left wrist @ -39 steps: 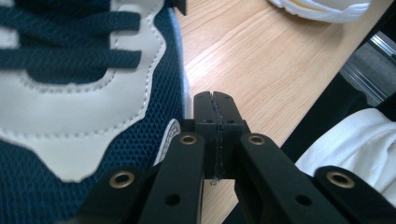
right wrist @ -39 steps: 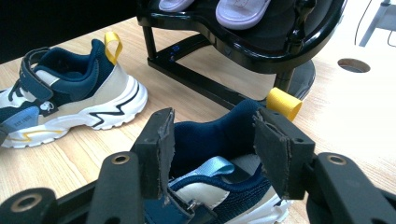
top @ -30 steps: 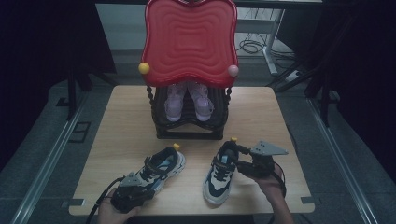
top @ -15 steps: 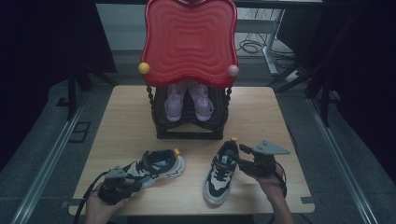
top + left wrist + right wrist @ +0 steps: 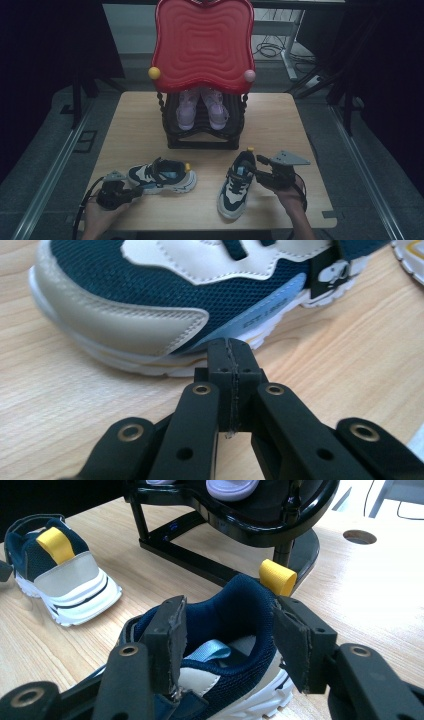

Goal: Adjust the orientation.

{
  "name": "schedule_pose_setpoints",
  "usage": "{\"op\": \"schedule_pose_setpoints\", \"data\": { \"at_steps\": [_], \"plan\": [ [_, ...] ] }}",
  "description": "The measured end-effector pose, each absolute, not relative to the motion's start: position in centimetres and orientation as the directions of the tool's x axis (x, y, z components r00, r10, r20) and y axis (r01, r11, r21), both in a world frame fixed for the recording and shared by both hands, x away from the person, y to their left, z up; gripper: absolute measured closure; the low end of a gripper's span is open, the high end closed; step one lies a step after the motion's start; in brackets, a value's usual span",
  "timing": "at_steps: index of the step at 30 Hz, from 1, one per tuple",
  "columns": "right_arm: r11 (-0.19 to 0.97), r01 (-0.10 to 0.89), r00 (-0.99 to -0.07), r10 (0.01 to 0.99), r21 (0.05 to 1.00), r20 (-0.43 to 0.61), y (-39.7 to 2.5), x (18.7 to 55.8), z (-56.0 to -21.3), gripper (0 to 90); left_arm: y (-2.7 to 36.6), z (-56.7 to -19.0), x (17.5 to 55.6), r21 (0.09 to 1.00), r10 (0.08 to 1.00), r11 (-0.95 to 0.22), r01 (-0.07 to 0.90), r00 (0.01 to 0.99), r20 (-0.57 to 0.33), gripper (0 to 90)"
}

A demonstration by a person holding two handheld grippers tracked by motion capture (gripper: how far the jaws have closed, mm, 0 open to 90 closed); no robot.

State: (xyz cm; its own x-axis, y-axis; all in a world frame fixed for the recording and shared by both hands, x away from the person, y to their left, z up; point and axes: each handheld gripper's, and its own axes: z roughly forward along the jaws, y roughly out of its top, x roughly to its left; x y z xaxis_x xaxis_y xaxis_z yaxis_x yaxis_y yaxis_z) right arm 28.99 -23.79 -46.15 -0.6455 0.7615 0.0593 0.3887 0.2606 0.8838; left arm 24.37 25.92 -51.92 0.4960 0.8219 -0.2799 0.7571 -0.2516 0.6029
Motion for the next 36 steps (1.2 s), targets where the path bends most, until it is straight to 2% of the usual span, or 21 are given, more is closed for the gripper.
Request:
{"op": "schedule_pose_setpoints", "data": {
  "at_steps": [11, 26, 36],
  "plan": [
    [0.259, 0.396, -0.645, 0.762, 0.881, 0.066, -23.8, 29.0, -46.2, 47.7, 26.7, -52.0, 26.3, 0.594, 0.839, -0.236, 0.769, 0.470, -0.275, 89.8],
    [0.263, 0.399, -0.646, 0.760, 0.878, 0.066, -23.8, 29.1, -46.4, 47.7, 27.7, -52.3, 29.6, 0.596, 0.853, -0.150, 0.789, 0.408, -0.326, 89.8],
    [0.258, 0.399, -0.644, 0.762, 0.880, 0.069, -23.9, 29.1, -46.4, 47.7, 27.5, -49.6, 28.3, 0.668, 0.815, -0.101, 0.738, 0.446, -0.369, 89.8]
  ]
}}
